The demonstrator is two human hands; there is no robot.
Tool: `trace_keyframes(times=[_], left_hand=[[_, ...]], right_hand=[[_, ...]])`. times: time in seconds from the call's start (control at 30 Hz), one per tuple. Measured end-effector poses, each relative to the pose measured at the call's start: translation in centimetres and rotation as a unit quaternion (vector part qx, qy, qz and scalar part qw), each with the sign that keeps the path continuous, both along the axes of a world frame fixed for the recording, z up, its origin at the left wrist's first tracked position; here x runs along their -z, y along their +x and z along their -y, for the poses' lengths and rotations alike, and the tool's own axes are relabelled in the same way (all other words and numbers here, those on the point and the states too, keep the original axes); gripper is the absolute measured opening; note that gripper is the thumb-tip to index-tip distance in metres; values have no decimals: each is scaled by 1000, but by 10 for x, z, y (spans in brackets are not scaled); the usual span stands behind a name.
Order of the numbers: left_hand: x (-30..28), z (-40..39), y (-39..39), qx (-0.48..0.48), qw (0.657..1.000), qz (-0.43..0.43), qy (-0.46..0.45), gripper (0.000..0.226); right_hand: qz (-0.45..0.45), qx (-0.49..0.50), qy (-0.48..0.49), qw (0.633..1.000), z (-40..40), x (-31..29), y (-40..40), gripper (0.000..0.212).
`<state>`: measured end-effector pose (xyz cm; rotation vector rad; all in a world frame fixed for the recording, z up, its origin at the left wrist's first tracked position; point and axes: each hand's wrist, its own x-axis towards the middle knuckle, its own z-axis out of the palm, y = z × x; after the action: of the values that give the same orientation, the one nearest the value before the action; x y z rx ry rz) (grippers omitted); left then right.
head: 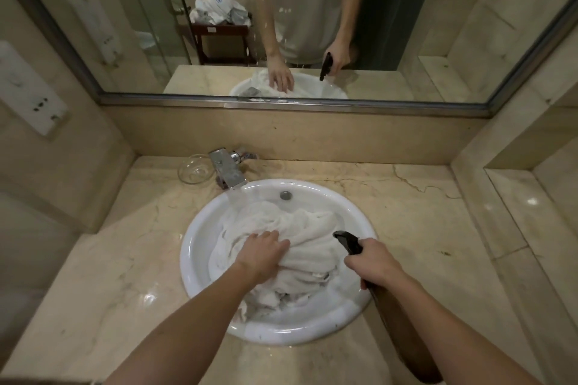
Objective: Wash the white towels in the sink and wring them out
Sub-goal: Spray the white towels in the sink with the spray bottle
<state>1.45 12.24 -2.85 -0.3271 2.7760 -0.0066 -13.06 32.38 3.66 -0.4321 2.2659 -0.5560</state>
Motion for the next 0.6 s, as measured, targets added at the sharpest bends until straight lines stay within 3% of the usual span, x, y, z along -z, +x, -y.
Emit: trace_keyframes(times=[0.17,0.33,0.47,0.6], left_hand=[[-10,42,51,30,993,-86,70,43],[-24,88,120,-21,986,-116,121,37],[-24,101,144,-116,982,-74,133,33],[-35,85,100,-186,979,21,82,36]], right_hand=[[53,-17,-30,998,7,-3,4,12],[68,-30,-50,996,20,-5,9,16],[81,-55,-39,994,27,-5,16,18],[105,-64,-37,992,27,-1,16,21]])
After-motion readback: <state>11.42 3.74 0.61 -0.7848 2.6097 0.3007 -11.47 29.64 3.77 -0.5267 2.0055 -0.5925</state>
